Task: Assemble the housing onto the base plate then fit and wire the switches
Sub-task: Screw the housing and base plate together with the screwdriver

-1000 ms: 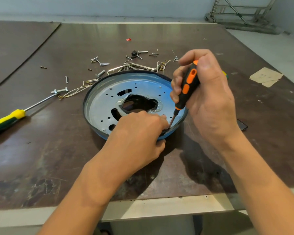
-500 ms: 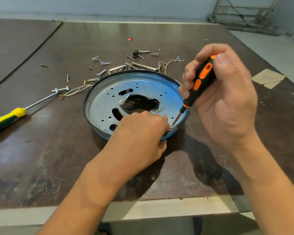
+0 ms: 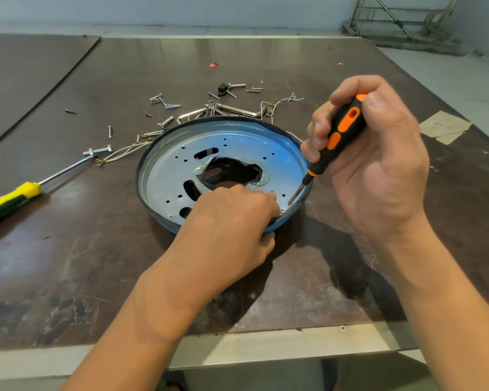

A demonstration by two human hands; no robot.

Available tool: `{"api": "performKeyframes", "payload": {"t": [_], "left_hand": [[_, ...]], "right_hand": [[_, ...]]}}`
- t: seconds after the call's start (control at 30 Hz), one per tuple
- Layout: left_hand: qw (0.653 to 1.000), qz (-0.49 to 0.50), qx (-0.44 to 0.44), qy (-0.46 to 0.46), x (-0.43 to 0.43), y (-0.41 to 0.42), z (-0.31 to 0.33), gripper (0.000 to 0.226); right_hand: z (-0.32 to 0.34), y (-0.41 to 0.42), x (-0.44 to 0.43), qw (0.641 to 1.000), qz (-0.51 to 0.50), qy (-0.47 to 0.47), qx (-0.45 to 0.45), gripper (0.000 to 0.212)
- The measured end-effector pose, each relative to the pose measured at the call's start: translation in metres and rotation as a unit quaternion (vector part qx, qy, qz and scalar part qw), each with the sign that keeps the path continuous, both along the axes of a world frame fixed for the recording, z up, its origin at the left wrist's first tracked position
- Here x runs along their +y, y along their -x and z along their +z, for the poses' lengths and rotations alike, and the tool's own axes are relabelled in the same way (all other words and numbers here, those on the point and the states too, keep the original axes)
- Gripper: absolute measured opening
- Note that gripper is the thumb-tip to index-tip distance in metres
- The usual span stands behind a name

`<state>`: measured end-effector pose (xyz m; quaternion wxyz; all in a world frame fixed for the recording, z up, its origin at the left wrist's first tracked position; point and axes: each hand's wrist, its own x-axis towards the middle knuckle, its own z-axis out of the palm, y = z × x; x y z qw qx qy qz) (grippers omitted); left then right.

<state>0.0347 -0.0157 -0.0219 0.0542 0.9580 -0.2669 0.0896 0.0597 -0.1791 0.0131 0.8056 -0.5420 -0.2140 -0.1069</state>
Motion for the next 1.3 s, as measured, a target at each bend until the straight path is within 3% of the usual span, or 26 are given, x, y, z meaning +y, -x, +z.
{"api": "performKeyframes", "payload": {"t": [0.7, 0.87, 0.97, 1.2, 1.3], "left_hand": [[1.0, -0.002, 0.014, -0.011, 0.001, 0.002, 0.005, 0.024], [1.0, 0.003, 0.01, -0.017, 0.002, 0.002, 0.005, 0.016], [1.0, 0.002, 0.016, -0.015, 0.001, 0.001, 0.004, 0.024], [1.0, 0.009, 0.016, -0.018, 0.001, -0.001, 0.001, 0.033], [1.0, -0.001, 0.018, -0.016, 0.002, 0.0, 0.003, 0.027]], "right_hand": [[0.0, -0.003, -0.002, 0.997, 0.022, 0.067, 0.027, 0.022], [0.0, 0.0, 0.004, 0.994, 0.039, 0.106, -0.002, 0.019], [-0.002, 0.002, 0.005, 0.989, 0.052, 0.134, -0.036, 0.016], [-0.005, 0.002, 0.016, 0.995, 0.024, 0.092, -0.023, 0.016], [-0.007, 0.002, 0.016, 0.998, 0.062, 0.012, 0.026, 0.033]]}}
